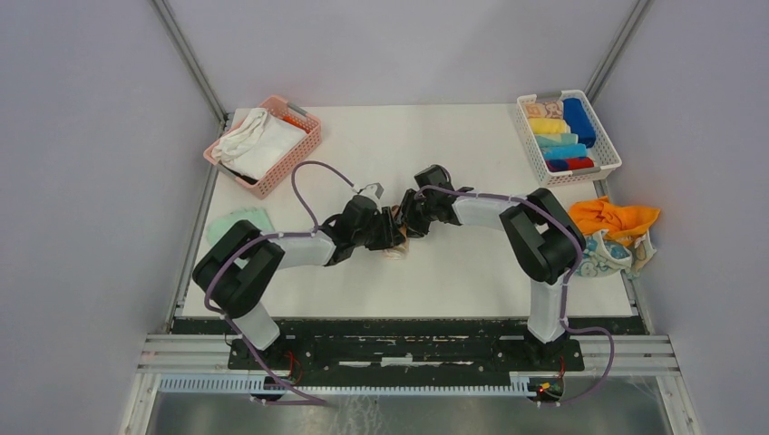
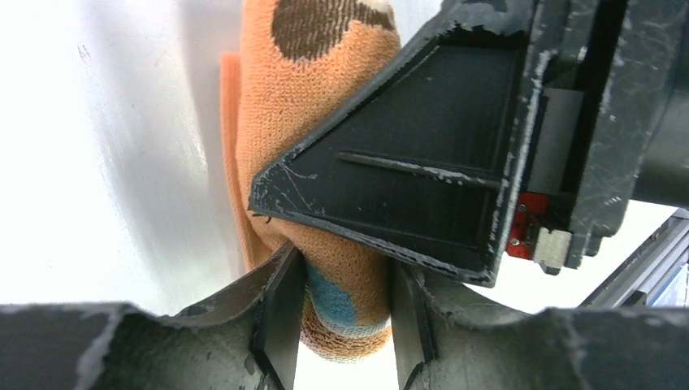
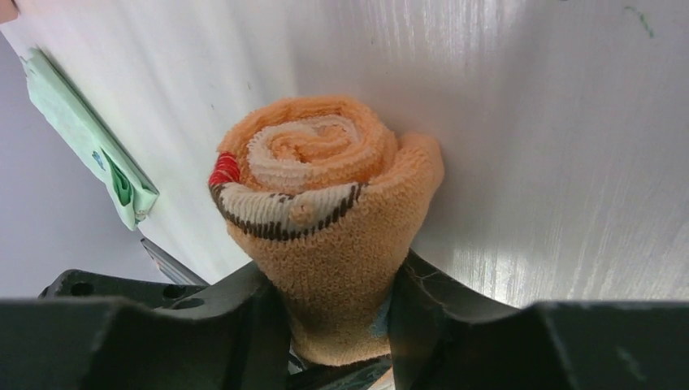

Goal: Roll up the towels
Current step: Roll the towel at the center of the board, then pick up the towel at the center of the board.

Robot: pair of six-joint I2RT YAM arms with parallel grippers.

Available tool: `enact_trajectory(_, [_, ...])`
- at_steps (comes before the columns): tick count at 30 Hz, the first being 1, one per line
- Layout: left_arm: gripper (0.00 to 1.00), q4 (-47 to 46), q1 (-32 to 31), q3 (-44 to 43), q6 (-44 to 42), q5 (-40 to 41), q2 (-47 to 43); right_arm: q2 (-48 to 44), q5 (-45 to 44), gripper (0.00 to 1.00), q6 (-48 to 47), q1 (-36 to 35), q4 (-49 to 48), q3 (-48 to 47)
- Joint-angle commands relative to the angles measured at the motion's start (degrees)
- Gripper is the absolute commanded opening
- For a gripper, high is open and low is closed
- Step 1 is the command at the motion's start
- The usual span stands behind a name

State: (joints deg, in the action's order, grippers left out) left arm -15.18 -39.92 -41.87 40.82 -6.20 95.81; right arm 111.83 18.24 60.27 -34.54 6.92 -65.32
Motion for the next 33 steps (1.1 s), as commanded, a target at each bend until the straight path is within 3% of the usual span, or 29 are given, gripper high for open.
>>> enact_trajectory(1, [0.49, 1.34, -3.12, 2.59, 2.67, -1.42, 3.1, 5.53, -0.13, 0.4, -3.1, -3.7, 4.55, 0.55])
enact_trajectory(4, [0.58, 0.1, -3.11, 4.37, 3.57, -0.24, -0.23, 4.79, -2.94, 0.29, -6.47, -3.76, 6.79, 0.19])
enact_trajectory(8, [0.69, 1.23, -2.96, 6.73, 5.02, 1.8, -8.42, 3.81, -6.51, 0.27, -10.98, -3.77, 10.2, -1.72])
enact_trajectory(12, [0.73, 5.11, -2.01, 8.68, 6.28, 3.69, -17.83, 3.31, -8.52, 0.25, -14.86, -3.77, 13.01, -3.85])
enact_trajectory(21, [0.82, 22.81, 4.97, 6.78, 2.98, 7.99, -36.62, 0.81, -5.41, 0.12, -18.07, -0.67, 12.96, -6.21])
enact_trajectory(27, [0.88, 34.6, 10.5, -0.2, -6.18, 16.02, -42.94, -4.52, -0.68, 0.08, -18.43, 10.36, 12.79, -9.9])
enact_trajectory(33, [0.9, 37.01, 14.37, -5.63, -16.43, 23.68, -42.55, -4.86, 4.95, 0.07, -16.89, 27.0, 11.65, -19.03])
